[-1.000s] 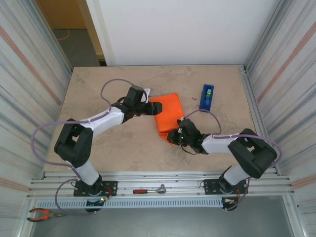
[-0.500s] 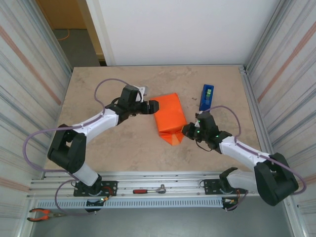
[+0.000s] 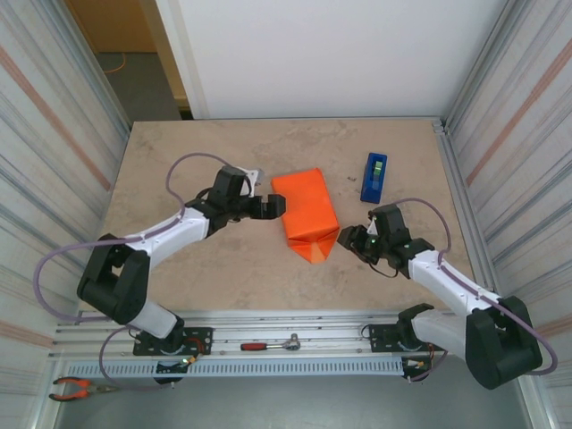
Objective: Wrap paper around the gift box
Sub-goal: Press the wrapping paper onto the gift box.
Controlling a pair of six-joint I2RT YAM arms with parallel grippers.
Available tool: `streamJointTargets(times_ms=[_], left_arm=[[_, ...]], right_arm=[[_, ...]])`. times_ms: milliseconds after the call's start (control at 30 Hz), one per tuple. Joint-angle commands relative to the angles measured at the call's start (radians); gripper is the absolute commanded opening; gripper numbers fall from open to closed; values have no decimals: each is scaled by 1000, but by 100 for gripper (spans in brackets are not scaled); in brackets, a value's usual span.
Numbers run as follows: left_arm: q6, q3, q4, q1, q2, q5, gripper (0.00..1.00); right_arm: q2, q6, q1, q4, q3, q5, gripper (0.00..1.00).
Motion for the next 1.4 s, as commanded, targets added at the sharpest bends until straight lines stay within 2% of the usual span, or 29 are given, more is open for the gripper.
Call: streamJointTargets(times_ms=[0,100,167,267,333,667,1367], left_arm=[[10,-50,6,10,-60,-9,99],[-17,-105,23,9,-86,-9,99],[-36,-143,32,4,-98,-5,99],[-61,-196,51,-12,-122,-18,99],[-75,-224,63,-25,-135,-26,99],[-118,-284,102,-60,-145,-49,99],[-128,-269,115,-85,-119,-62,99]], right_arm=[[-24,51,25,-20,-34,34,46],[-12,70,48,15,-50,30,40],[4,79,72,52,-62,21,25],[19,98,92,115,-84,17,7],[25,104,101,138,-90,25,0],[38,111,122,175,-80,79,0],[243,114,205,299,-47,104,0]])
